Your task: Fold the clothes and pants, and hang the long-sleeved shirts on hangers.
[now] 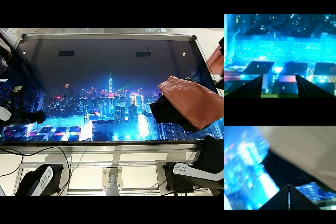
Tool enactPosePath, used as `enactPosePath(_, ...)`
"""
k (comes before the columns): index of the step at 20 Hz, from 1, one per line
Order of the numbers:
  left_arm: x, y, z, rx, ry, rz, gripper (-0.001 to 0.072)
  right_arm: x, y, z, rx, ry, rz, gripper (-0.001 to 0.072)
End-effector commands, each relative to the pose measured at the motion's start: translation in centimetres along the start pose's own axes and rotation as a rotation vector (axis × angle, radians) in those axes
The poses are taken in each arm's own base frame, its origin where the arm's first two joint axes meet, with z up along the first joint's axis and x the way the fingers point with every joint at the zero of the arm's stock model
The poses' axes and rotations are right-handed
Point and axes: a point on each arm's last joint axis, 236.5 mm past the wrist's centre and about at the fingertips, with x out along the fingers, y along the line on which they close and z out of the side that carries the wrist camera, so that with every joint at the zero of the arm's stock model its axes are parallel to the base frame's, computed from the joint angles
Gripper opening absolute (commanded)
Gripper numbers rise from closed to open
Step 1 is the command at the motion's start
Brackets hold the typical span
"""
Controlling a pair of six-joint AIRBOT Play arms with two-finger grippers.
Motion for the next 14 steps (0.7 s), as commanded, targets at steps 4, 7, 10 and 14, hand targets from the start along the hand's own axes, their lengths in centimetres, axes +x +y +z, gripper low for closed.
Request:
enactPosePath(4, 0.0, 0.0, 0.0, -0.001, -0.001, 0.001, 0.0481, 3.4, 15.4, -5.6, -0.484, 0.104, 0.044, 0.0009)
enactPosePath(7, 0.0, 0.0, 0.0, -0.001, -0.001, 0.001, 0.048, 6.4, 19.0, -8.9, -0.622, 0.156, 0.042, 0.0009)
enactPosePath(10, 0.0, 0.0, 0.0, -0.001, -0.001, 0.001, 0.0481, 9.7, 18.9, -12.7, -0.67, 0.276, 0.017, 0.0009)
enactPosePath(14, 0.0, 0.0, 0.0, -0.001, -0.001, 0.001, 0.0481, 13.0, 15.9, -17.3, -0.604, 0.455, -0.034, 0.0009)
